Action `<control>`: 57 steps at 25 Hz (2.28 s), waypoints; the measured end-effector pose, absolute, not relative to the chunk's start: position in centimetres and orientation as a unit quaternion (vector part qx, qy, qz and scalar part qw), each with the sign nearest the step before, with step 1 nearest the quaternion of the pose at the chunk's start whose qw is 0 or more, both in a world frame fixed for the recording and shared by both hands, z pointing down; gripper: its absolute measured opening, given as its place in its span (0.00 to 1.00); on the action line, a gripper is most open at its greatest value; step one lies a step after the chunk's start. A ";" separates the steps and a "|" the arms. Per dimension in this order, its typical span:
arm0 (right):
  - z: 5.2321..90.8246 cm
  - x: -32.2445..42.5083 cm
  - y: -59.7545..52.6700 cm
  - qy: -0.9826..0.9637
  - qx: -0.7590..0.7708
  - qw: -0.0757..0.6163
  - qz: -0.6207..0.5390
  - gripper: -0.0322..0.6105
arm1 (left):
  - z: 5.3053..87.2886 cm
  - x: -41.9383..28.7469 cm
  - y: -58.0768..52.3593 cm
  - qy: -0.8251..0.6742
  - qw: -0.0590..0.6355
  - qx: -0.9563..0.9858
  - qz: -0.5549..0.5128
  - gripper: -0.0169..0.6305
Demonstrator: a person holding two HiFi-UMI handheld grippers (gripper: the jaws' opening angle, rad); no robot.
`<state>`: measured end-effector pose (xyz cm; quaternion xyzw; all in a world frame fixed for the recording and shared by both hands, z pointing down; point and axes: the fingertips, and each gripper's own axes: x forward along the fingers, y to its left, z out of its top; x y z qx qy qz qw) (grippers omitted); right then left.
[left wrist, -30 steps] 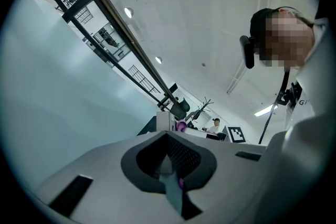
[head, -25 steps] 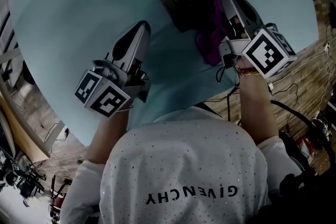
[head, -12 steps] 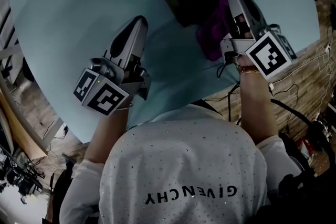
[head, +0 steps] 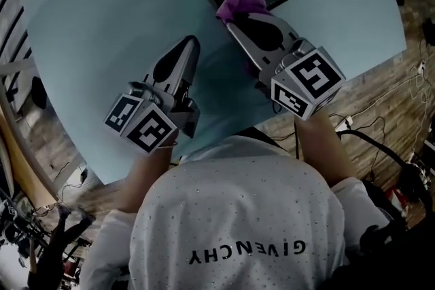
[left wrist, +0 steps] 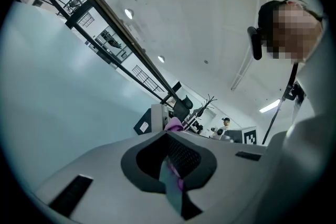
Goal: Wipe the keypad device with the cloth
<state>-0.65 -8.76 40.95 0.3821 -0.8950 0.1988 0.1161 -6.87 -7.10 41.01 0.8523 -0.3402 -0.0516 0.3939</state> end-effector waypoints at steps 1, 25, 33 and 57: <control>41.1 -1.0 -8.6 -0.898 0.376 0.122 0.196 0.10 | 41.0 -7.0 -7.0 -0.343 0.389 0.854 -0.048 0.03; 42.9 8.1 -13.0 -0.814 0.528 0.102 0.219 0.10 | 42.8 -8.1 -7.5 -0.359 0.392 0.847 -0.028 0.03; 43.2 10.4 -13.6 -0.778 0.569 0.074 0.254 0.10 | 42.6 -8.7 -7.4 -0.364 0.387 0.847 -0.029 0.03; 42.1 10.0 -11.2 -0.746 0.591 0.032 0.305 0.10 | 39.1 -12.2 -6.8 -0.386 0.371 0.843 -0.054 0.03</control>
